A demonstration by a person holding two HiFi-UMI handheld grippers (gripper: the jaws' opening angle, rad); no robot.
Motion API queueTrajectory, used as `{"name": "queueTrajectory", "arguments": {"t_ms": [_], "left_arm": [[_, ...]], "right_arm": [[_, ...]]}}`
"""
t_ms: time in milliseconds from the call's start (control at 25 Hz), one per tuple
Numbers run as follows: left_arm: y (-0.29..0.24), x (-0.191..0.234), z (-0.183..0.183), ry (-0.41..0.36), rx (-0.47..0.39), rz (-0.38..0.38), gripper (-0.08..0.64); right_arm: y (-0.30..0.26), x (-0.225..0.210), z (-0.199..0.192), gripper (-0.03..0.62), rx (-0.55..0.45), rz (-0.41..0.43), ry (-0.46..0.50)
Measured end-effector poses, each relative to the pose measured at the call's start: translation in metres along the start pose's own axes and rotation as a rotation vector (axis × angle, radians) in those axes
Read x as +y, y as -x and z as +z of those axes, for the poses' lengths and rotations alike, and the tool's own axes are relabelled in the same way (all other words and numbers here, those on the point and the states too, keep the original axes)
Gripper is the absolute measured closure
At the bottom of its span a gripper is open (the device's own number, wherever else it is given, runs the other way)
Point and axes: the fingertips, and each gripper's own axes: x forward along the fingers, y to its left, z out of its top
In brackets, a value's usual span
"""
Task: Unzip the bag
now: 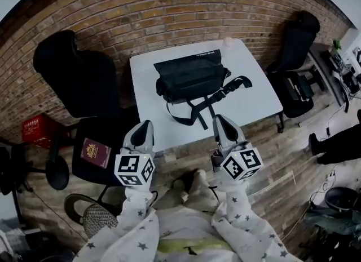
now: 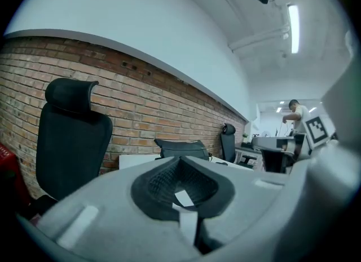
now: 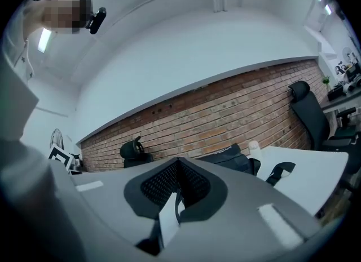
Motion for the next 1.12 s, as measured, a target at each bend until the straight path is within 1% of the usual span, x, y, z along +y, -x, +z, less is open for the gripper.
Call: {"name": "queueTrajectory", "arguments": {"t_ms": [200, 320, 440, 600, 720, 880, 1000, 1120], "left_arm": [[-0.005, 0.017, -0.01, 0.032, 0.016, 0.057, 0.561], [-0.013, 0.029, -0.01, 0.043, 0.016, 0.099, 0.561], [-0.026, 0.039, -0.01, 0.057, 0.023, 0.127, 0.561], [-0.05, 0.049, -0.014, 0.093, 0.035, 0.164, 0.561], [-0.073, 0.052, -0.014, 0.103, 0.043, 0.173, 0.561], [-0.101, 0.052, -0.015, 0.102, 0.064, 0.164, 0.561], [-0.117, 0.054, -0.016, 0.118, 0.073, 0.163, 0.561], [-0.129, 0.054, -0.016, 0.125, 0.077, 0.155, 0.561]], "right_arm": [[-0.031, -0.001, -0.016, 0.589, 0.044, 0.051, -0.026], [-0.053, -0.007, -0.02, 0.589, 0.059, 0.081, -0.04], [-0.075, -0.015, -0.022, 0.588, 0.078, 0.111, -0.056], [-0.105, -0.024, -0.029, 0.588, 0.124, 0.172, -0.075], [-0.126, -0.027, -0.037, 0.588, 0.175, 0.243, -0.089], [-0.15, -0.026, -0.054, 0.588, 0.255, 0.335, -0.096], [-0.164, -0.018, -0.07, 0.588, 0.325, 0.424, -0.118], [-0.172, -0.015, -0.09, 0.586, 0.408, 0.462, -0.111]]}}
